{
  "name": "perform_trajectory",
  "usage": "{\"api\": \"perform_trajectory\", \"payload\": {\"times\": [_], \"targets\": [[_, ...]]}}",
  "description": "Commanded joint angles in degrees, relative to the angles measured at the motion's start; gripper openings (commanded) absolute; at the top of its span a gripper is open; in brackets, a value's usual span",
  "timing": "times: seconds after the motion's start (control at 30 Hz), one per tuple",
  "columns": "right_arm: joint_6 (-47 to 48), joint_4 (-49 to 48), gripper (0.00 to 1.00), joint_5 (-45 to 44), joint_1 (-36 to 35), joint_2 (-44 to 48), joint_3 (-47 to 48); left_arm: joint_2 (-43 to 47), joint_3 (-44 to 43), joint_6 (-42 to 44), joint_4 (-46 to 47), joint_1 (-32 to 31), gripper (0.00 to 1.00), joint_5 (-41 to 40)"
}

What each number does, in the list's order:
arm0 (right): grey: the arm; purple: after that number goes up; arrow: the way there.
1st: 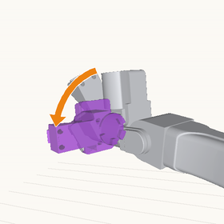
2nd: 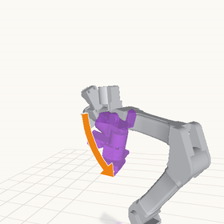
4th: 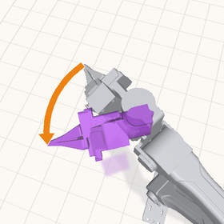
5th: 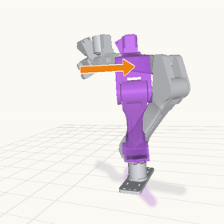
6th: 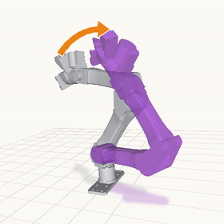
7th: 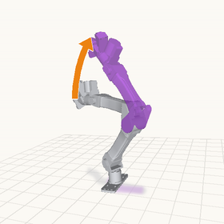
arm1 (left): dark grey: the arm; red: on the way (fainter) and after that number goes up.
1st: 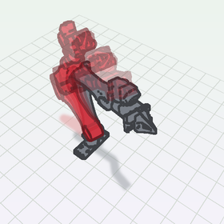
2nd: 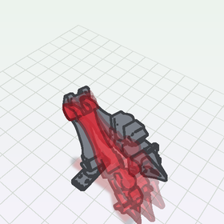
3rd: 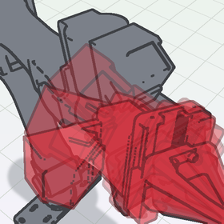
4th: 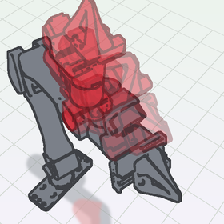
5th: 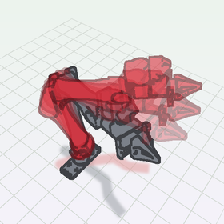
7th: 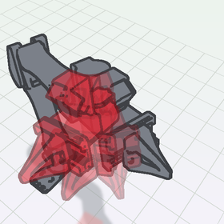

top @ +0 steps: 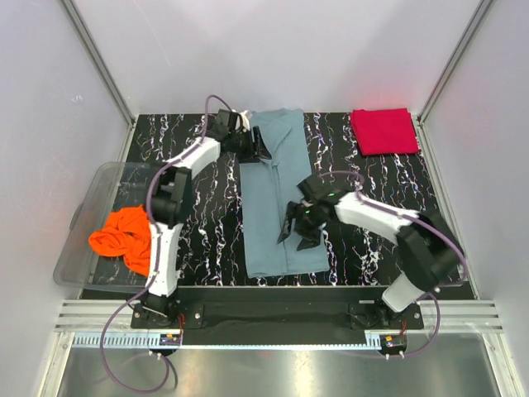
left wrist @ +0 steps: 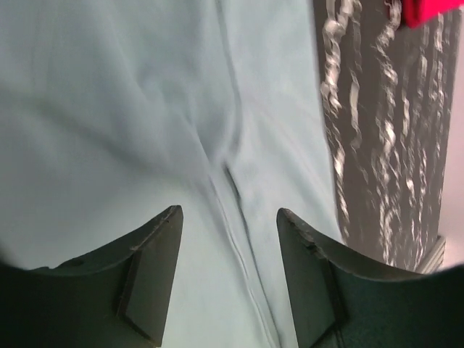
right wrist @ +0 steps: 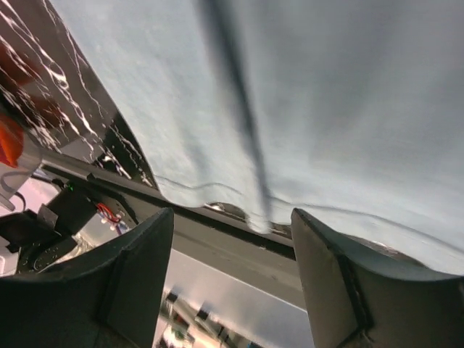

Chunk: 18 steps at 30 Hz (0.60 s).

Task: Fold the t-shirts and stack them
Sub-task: Fold the tshirt

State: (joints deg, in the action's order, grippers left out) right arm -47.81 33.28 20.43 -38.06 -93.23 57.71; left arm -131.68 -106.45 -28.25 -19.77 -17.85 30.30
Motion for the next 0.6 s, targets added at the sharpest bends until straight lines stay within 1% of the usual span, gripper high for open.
{"api": "perform_trajectory", "payload": {"times": [0.0,0.03,0.07,0.1,0.13,0.17,0.2,0.23,0.27,0.3,0.33,0.37,0.4,0.43,0.47,0.5,0.53,0.57], "targets": [[6.84,5.13,0.73,-2.33,7.02,11.11,-5.93,20.29,7.38,6.18,-4.13,-0.08,0.61,-2.96],[8.25,5.57,0.74,-1.62,9.65,12.36,-7.25,24.06,9.84,6.54,-6.40,-0.08,0.62,-4.97],[10.96,7.05,0.74,-0.83,10.46,13.42,-9.18,27.06,14.82,6.45,-7.20,0.00,0.62,-5.25],[12.03,7.59,0.73,-1.00,10.73,15.51,-10.07,33.09,18.09,5.24,-7.39,-0.08,0.62,-4.65],[13.00,7.94,0.73,-1.18,10.82,16.58,-11.03,35.94,21.43,4.44,-7.48,-0.17,0.61,-3.42],[14.31,8.12,0.73,-1.70,11.17,17.81,-13.04,38.66,28.77,2.78,-7.56,-1.22,0.60,-3.58],[14.85,8.12,0.73,-2.14,11.17,19.82,-14.11,44.61,32.85,1.72,-7.65,-1.92,0.59,-4.11],[15.03,8.12,0.72,-3.80,11.52,20.54,-15.69,47.19,37.24,0.32,-7.65,-3.76,0.56,-4.98],[15.20,8.21,0.71,-4.07,11.52,20.98,-15.44,50.09,45.38,-0.83,-7.57,-4.91,0.54,-5.34],[15.47,8.03,0.70,-4.08,11.61,20.98,-15.00,54.64,49.29,-2.93,-7.56,-6.31,0.53,-6.04],[14.95,8.03,0.70,-4.86,11.70,20.72,-14.30,57.21,53.07,-4.17,-7.30,-9.02,0.52,-8.14],[13.29,7.94,0.68,-6.61,12.04,20.37,-14.12,59.41,60.15,-5.92,-6.69,-10.27,0.52,-9.11],[12.75,7.86,0.67,-6.63,12.83,19.06,-13.77,61.61,63.79,-10.38,-5.47,-11.24,0.52,-9.73],[12.13,7.16,0.66,-6.28,13.01,18.09,-13.85,66.15,67.22,-13.12,-1.45,-12.46,0.53,-9.22],[11.61,6.54,0.65,-6.45,13.36,16.95,-13.86,68.20,73.95,-16.19,0.94,-12.82,0.54,-9.04],[11.34,6.45,0.63,-6.62,14.15,14.85,-13.86,70.57,77.33,-22.49,4.09,-13.35,0.55,-8.77],[11.16,6.36,0.62,-6.71,14.59,13.96,-14.12,72.51,80.49,-25.33,10.82,-13.70,0.56,-8.60],[11.25,5.84,0.62,-6.63,14.95,13.26,-14.73,75.66,85.83,-28.15,13.59,-13.88,0.57,-8.94]]}}
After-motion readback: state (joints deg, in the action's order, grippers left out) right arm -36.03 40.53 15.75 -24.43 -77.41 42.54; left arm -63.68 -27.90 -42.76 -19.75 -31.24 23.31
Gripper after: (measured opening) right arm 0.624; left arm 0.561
